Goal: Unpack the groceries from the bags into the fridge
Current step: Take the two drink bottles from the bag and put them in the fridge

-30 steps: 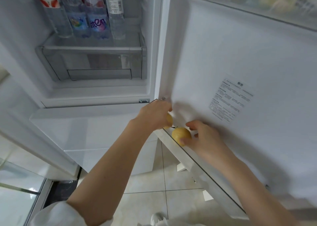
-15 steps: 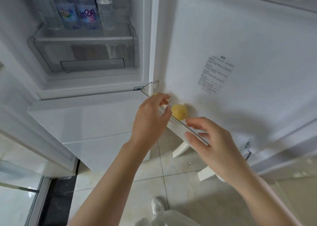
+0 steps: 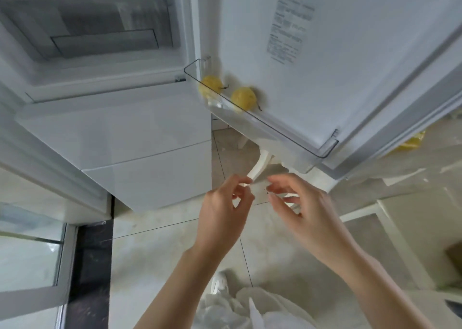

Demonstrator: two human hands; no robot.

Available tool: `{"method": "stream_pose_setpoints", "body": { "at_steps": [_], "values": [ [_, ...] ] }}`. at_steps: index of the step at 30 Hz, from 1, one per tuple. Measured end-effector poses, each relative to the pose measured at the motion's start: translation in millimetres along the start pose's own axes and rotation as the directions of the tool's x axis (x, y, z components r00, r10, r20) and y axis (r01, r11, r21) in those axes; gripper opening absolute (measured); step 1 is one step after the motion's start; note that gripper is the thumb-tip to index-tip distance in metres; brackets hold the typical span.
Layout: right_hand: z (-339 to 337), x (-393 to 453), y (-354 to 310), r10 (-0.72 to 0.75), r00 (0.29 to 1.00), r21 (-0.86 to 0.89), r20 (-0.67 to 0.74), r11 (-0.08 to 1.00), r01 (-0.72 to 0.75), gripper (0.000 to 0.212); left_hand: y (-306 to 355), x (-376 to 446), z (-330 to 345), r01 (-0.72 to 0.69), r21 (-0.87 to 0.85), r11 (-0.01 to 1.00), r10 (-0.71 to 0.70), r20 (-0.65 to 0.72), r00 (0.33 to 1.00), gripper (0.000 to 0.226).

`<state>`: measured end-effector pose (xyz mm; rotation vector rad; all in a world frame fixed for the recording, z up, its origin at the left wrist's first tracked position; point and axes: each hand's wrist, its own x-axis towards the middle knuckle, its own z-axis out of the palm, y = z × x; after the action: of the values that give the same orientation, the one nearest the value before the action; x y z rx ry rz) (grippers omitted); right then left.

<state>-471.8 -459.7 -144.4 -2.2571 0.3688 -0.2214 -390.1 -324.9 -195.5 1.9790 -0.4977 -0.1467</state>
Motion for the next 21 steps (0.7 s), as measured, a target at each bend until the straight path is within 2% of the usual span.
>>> {"method": "stream_pose_setpoints", "body": {
  "at_steps": [4, 11, 16, 21],
  "values": [
    [-10, -27, 30, 0.078, 0.997, -0.018, 0.022, 0.997, -0.077, 0.025, -6, -24, 26, -0.004, 0.058, 0.998, 0.0, 0.06, 0.998, 0.012],
    [-61, -95, 104, 0.173, 0.983, -0.056, -0.056, 0.983, -0.176, 0.026, 16, -59, 103, -0.009, 0.169, 0.986, -0.034, 0.25, 0.968, 0.013],
    [-114, -154, 160, 0.276, 0.956, -0.057, -0.103, 0.957, -0.283, 0.025, 49, -94, 174, -0.069, 0.217, 0.974, -0.008, 0.337, 0.941, 0.011],
    [-157, -201, 214, 0.331, 0.934, -0.063, -0.135, 0.938, -0.341, 0.026, 76, -131, 243, -0.192, 0.305, 0.933, 0.027, 0.471, 0.882, 0.016]
  ]
}}
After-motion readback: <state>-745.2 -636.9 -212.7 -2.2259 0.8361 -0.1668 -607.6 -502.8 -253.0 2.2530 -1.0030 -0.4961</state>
